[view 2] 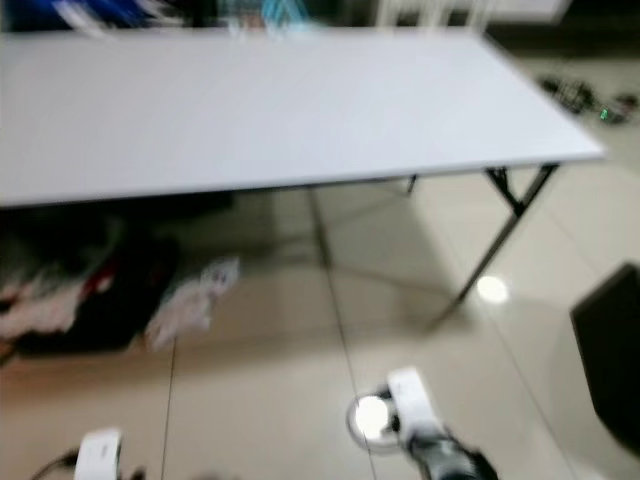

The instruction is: Setting the table

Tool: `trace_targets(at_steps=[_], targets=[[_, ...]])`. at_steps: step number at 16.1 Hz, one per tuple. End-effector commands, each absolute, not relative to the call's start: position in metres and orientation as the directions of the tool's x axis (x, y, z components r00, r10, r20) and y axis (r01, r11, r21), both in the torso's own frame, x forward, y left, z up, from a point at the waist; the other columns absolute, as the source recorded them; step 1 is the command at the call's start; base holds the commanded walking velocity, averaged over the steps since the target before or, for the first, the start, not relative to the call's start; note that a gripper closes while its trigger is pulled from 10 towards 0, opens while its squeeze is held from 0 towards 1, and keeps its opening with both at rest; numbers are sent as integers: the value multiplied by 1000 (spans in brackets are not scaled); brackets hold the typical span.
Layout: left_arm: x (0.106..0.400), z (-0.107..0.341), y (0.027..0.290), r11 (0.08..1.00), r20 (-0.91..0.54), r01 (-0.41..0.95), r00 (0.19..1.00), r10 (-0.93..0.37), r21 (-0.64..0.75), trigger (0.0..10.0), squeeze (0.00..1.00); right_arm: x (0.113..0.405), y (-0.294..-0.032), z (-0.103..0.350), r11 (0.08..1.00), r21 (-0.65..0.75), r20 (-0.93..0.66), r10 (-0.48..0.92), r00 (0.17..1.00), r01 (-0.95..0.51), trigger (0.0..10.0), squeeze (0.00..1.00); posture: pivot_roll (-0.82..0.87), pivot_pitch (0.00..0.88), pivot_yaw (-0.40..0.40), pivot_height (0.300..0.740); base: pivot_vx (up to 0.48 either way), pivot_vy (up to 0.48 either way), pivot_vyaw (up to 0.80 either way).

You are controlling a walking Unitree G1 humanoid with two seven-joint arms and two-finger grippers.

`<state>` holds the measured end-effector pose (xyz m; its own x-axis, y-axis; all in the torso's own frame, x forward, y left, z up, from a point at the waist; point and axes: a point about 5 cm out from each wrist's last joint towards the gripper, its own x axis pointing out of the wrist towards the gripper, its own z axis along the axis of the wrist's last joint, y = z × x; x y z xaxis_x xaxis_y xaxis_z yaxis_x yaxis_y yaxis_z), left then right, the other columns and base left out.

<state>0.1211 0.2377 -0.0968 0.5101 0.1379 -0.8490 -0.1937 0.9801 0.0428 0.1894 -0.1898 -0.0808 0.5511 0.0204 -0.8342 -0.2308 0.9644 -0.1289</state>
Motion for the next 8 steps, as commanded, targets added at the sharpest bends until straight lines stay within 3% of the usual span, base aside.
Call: trace_targets(at_steps=[1,6,8], targets=[[125,-97,230,983,-844,-182,523,117,24,10000,0,180,-206,-83,963,-163,-852,-27,523,-216,10000,0,-86,43,-7,740,412,0,0],[125,-97,229,983,-843,-183,526,115,20,10000,0,179,-205,-84,953,-192,-852,-43,522,-234,10000,0,-88,43,-6,740,408,0,0],[126,-97,230,974,-839,-221,523,152,39,10000,0,179,-206,-84,952,-198,-850,-49,524,-232,10000,0,-89,45,-7,740,0,0,0]])
